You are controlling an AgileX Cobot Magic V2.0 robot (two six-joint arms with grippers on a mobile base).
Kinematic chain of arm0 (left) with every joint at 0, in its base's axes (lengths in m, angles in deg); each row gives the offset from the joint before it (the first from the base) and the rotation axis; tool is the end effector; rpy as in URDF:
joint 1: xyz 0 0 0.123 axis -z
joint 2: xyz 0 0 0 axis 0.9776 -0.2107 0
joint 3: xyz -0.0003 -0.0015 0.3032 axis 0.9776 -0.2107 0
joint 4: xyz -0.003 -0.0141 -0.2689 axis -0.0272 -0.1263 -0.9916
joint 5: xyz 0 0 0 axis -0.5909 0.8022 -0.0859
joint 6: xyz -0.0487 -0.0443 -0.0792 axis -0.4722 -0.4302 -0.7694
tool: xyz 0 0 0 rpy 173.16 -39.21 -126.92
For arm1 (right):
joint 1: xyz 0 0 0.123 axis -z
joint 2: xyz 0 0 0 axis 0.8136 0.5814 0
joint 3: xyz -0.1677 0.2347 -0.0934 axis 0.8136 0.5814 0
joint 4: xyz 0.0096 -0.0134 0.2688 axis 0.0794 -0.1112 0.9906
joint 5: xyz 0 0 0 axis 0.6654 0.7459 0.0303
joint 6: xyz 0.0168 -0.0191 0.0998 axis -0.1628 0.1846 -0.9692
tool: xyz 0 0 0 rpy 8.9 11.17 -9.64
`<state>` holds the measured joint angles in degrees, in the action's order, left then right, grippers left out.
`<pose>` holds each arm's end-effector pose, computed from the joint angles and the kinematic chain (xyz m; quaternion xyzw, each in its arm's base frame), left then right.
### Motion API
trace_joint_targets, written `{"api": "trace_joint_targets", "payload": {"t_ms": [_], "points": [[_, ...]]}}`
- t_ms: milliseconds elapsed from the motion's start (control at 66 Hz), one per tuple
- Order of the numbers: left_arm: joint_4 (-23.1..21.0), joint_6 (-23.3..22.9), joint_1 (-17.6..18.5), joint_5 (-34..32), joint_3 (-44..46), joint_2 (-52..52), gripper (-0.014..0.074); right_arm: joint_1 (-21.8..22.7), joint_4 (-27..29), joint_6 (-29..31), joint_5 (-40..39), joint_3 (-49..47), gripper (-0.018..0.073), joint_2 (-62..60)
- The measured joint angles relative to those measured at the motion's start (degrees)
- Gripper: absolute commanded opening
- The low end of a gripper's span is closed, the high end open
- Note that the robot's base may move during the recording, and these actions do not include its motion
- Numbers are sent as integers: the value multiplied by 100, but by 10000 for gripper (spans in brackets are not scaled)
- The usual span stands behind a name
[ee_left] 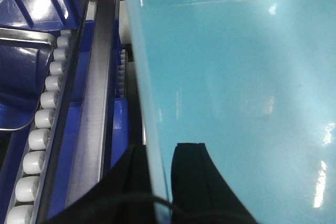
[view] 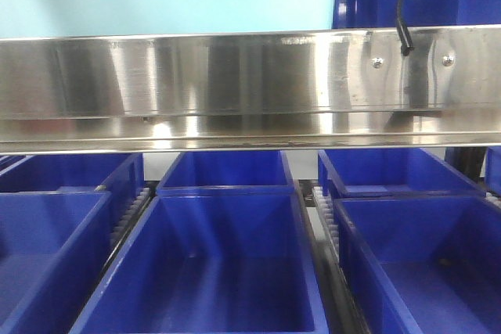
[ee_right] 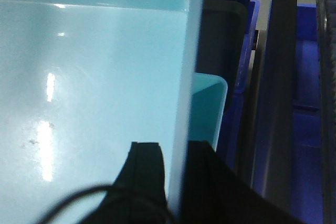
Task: Move two blue bins to right shelf middle
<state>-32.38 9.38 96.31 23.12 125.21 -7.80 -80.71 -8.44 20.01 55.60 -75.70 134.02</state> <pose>0.3523 -0.1030 0.4736 0.1010 0.8864 -0.0179 0.4514 0.4017 0.2060 0.4589 -0.1181 0.8913 0.1756 0.4010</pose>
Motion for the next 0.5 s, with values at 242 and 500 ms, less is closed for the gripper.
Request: {"api": "trace_joint_targets", "payload": {"t_ms": [242, 500], "points": [[-61, 0, 0, 2, 10, -230, -111, 0, -86, -59, 230, 0, -153, 0], [-148, 0, 10, 61, 22, -319, -1, 0, -200, -67, 307, 0, -148, 11]]}}
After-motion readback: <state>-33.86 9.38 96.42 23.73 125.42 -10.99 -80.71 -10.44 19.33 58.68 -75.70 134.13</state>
